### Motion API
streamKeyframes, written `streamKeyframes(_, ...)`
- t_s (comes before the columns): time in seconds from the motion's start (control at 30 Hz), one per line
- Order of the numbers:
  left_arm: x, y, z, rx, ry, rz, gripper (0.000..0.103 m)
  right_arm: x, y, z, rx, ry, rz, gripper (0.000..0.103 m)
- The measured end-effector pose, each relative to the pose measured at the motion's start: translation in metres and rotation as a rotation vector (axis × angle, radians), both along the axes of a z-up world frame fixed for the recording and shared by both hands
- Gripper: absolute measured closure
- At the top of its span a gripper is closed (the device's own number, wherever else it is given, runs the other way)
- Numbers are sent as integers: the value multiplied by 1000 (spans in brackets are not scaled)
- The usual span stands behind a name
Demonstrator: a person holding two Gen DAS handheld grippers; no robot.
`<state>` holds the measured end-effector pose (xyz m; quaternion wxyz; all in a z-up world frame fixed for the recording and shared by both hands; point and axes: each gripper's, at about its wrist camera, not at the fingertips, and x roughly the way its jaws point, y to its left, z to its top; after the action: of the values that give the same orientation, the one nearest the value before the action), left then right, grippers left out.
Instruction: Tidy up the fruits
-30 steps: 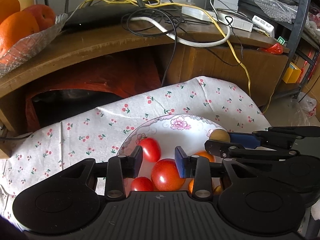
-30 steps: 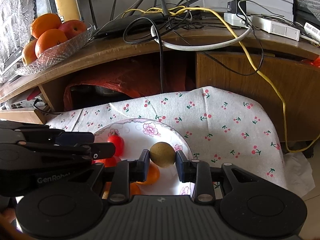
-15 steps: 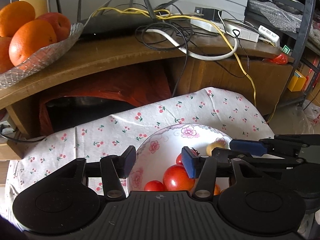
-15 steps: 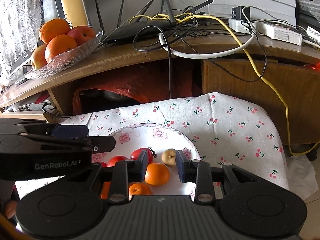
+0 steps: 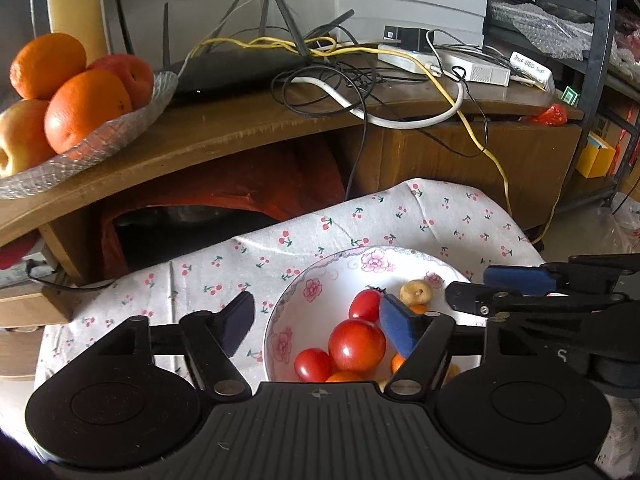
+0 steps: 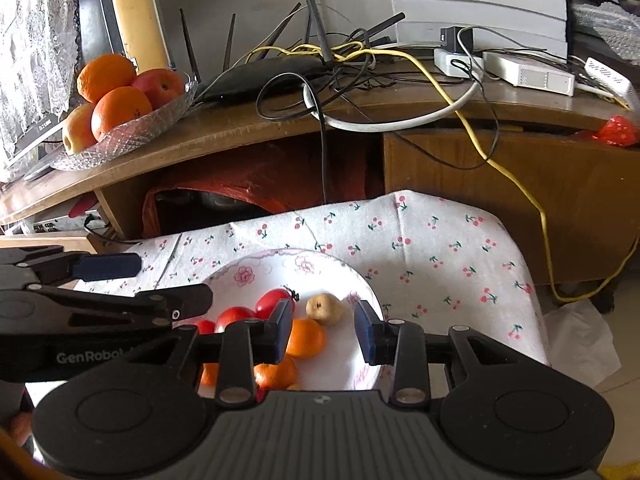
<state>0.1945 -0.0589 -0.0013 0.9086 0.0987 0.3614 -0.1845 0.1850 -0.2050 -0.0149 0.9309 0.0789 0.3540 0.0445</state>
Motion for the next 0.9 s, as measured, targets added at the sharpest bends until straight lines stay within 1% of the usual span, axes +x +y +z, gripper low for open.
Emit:
streamKeyframes(0.17,-13,3,0,16,-2,20,17,-14,1,4,-2,7,-4,68)
streamKeyframes(0.33,-26,5,-1,39,-12,44,15,-26,4,8,-2,9,-2,68)
streamKeyframes(0.53,-38,9,-1,30,-12,62,13,-39,5,11,-2,9,-2,68)
streamKeyframes(0.6,-42,11,0,28,-20,73,10,-43,6,12,-1,7,-3,67)
streamKeyframes(0.7,-50,13,2,25,-38,76,10,-49,7,14,0,5,-3,67)
streamKeyframes(0.83,-60,15,5,21,-38,81,10,-57,7,15,5,1,-7,67)
streamKeyframes(0.87,-63,16,6,21,-38,81,9,-61,7,16,5,0,-11,67)
streamKeyframes(0.9,-66,16,6,23,-40,84,5,-64,6,16,6,0,-15,67)
